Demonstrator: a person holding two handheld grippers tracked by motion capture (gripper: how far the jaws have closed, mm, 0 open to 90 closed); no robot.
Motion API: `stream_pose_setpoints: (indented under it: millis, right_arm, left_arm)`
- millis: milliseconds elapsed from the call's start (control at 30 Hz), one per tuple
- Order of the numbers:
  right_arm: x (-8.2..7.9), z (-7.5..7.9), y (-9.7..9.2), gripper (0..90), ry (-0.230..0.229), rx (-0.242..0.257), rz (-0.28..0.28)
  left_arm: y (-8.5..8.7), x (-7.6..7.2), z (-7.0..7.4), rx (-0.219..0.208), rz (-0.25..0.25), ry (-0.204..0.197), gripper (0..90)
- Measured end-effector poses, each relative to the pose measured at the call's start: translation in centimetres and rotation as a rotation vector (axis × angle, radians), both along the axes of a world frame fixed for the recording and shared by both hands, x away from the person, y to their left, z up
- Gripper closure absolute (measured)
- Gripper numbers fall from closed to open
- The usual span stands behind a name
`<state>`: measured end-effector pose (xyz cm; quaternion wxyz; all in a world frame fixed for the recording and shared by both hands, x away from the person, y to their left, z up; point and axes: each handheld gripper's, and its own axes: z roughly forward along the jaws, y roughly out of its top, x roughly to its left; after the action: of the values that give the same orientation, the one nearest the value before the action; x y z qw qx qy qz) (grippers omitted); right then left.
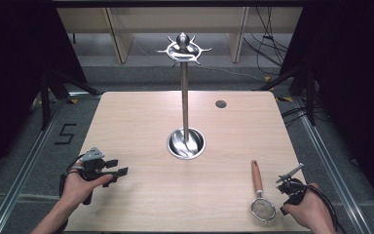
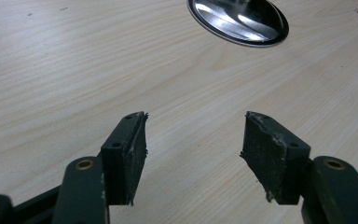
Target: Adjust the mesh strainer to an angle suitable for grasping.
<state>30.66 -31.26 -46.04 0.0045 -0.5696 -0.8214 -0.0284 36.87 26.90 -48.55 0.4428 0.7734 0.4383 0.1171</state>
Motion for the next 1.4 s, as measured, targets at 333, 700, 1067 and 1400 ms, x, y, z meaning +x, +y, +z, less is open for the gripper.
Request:
stream_pose_setpoints:
  millis: [333,700,1067,1400]
  right_arm:
    - [-0.8,-0.6,1.9,90.0,0.027,0.005,0.058]
    - [0.1,0.1,5.5,90.0,0.041,0.008,0.153]
    - [1.3,-0.4,8.2,90.0,0.031,0.022,0.229]
    - [2.7,-0.3,10.2,90.0,-0.047,0.08,0.223]
  left_arm:
    - [0.1,0.0,0.0,-0.002,-0.008,-0.002,38.7]
    - [0.0,-0.1,0.1,0.003,-0.004,-0.005,38.6]
    - [0.0,-0.1,0.1,-0.004,-0.006,-0.004,38.6]
    - [0.1,-0.1,0.2,0.001,-0.007,-0.004,38.6]
